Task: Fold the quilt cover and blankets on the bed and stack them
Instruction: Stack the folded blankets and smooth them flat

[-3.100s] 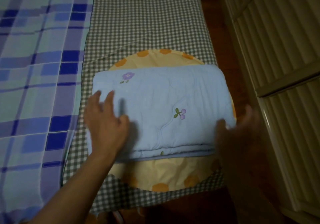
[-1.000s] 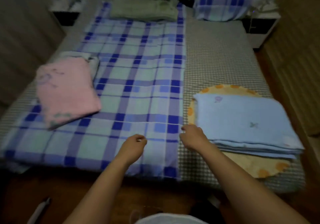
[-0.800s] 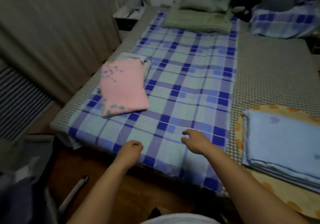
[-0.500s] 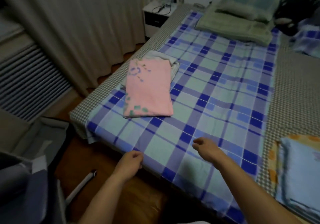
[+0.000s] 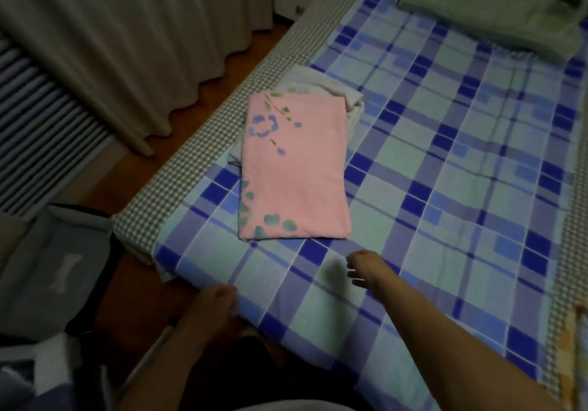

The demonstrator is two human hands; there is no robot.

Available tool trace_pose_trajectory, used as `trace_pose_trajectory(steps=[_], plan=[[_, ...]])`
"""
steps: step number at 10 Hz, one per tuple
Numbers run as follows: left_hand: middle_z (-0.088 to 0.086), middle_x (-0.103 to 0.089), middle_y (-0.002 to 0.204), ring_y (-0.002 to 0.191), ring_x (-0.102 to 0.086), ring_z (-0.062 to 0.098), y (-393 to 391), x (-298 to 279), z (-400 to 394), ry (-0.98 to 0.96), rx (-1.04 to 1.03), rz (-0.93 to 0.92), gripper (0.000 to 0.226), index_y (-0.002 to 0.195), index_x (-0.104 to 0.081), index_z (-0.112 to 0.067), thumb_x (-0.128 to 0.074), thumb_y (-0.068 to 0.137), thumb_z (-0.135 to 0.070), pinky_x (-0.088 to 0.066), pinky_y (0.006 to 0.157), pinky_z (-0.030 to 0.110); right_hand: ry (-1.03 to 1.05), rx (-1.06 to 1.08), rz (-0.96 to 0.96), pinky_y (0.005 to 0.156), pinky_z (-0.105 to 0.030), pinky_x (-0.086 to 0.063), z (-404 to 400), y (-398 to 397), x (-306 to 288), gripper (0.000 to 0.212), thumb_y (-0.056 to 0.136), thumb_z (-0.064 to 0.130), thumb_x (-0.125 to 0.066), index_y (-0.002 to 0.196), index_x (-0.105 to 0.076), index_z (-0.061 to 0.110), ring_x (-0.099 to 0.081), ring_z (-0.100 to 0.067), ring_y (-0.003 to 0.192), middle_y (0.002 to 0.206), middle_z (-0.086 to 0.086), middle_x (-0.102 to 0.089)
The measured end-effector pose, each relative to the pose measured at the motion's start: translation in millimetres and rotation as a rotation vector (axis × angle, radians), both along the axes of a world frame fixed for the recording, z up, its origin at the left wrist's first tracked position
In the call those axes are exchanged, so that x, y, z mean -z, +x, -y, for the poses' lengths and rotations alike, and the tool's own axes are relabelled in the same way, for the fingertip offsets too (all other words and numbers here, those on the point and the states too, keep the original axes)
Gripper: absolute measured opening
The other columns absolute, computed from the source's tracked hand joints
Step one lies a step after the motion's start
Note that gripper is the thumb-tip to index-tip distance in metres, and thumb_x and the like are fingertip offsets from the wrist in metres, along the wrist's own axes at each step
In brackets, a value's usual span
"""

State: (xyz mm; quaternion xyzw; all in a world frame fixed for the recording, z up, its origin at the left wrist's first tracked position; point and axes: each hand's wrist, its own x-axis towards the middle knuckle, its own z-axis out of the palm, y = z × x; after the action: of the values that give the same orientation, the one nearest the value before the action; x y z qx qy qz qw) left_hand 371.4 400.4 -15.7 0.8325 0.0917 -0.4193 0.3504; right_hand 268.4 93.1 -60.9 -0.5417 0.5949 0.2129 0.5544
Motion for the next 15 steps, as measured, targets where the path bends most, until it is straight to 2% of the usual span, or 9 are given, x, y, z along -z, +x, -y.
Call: trace_pose_trajectory(steps=[3,4,5,7,9,11,12,13,15], plan=[[-0.002,-0.057,0.093,0.080,-0.060,0.018,157.1,105.0,48.2,0.168,0.290,-0.147,0.027,0.083,-0.044,-0.038,-0.055,0.096,-0.016,-0.053,0.071,0.029,0.097,0.681,0.110,0.058,-0.031,-0.051,9.6,91.9,112.9,0.037,0.086,0.017,-0.067,0.118,-0.055,0.004,-0.059,-0.022,0.070,0.092,-0.012,-0.063],[0.008,-0.054,0.091,0.073,-0.055,0.023,198.7,122.5,65.3,0.113,0.243,-0.191,0.016,0.097,-0.051,-0.026,-0.055,0.097,-0.010,-0.047,0.062,0.032,0.042,0.979,0.096,0.067,-0.054,-0.060,14.9,104.5,143.8,0.052,0.083,0.015,-0.076,0.126,-0.052,0.000,-0.066,-0.038,0.092,0.114,-0.020,-0.064],[0.006,-0.054,0.095,0.069,-0.051,0.016,213.8,129.8,85.0,0.044,0.181,-0.275,0.034,0.130,-0.042,-0.020,-0.051,0.099,-0.010,-0.049,0.060,0.028,-0.029,0.971,0.053,0.071,-0.059,-0.059,15.9,119.6,123.4,0.047,0.084,0.010,-0.074,0.125,-0.052,0.000,-0.064,-0.040,0.091,0.114,-0.021,-0.062],[0.004,-0.061,0.083,0.069,-0.056,0.020,217.8,155.1,110.0,0.002,0.068,-0.311,0.055,0.113,-0.059,-0.019,-0.074,0.064,-0.038,-0.043,0.059,0.027,-0.548,0.757,0.133,0.074,-0.038,-0.055,6.6,129.1,104.0,0.004,0.096,0.019,-0.057,0.099,-0.056,0.018,-0.062,-0.021,0.083,0.096,-0.005,-0.066],[0.004,-0.065,0.120,0.099,-0.064,0.027,203.6,173.0,122.3,-0.140,-0.008,-0.318,0.034,0.124,-0.054,-0.023,-0.067,0.094,-0.016,-0.052,0.076,0.036,-0.280,1.140,0.085,0.085,-0.034,-0.051,-9.0,122.7,155.5,0.047,0.089,0.029,-0.070,0.127,-0.053,0.006,-0.060,-0.026,0.100,0.115,-0.008,-0.062],[0.025,-0.065,0.123,0.084,-0.074,0.028,187.2,132.4,134.6,-0.453,-0.241,-0.638,0.052,0.132,-0.058,-0.004,-0.071,0.082,-0.011,-0.059,0.061,0.037,0.270,1.287,0.454,0.100,-0.044,-0.051,-21.0,115.9,141.8,0.047,0.090,0.034,-0.068,0.132,-0.060,0.014,-0.066,-0.028,0.113,0.119,-0.010,-0.071],[0.015,-0.068,0.124,0.109,-0.068,0.030,154.1,82.3,137.5,-0.575,-0.252,-0.724,0.041,0.131,-0.060,-0.008,-0.059,0.090,-0.007,-0.061,0.078,0.042,0.097,1.179,0.597,0.097,-0.048,-0.052,8.1,97.0,83.8,0.042,0.090,0.020,-0.066,0.131,-0.058,0.010,-0.068,-0.030,0.109,0.119,-0.012,-0.071],[0.015,-0.069,0.122,0.112,-0.067,0.032,91.0,41.7,137.4,-0.460,-0.114,-0.862,0.047,0.130,-0.061,-0.007,-0.067,0.086,-0.022,-0.055,0.094,0.049,-0.258,1.063,0.556,0.077,-0.042,-0.056,41.6,48.0,14.2,0.028,0.088,0.008,-0.063,0.116,-0.063,0.007,-0.070,-0.025,0.087,0.103,-0.012,-0.073],[0.002,-0.066,0.094,0.101,-0.066,0.032,-6.5,26.6,167.2,-0.199,0.889,-1.035,0.028,0.112,-0.063,-0.012,-0.053,0.097,-0.033,-0.054,0.091,0.035,-0.321,0.975,0.269,0.057,-0.027,-0.054,112.4,-127.9,24.1,0.015,0.092,0.025,-0.066,0.104,-0.061,0.017,-0.061,-0.015,0.060,0.072,-0.003,-0.066]])
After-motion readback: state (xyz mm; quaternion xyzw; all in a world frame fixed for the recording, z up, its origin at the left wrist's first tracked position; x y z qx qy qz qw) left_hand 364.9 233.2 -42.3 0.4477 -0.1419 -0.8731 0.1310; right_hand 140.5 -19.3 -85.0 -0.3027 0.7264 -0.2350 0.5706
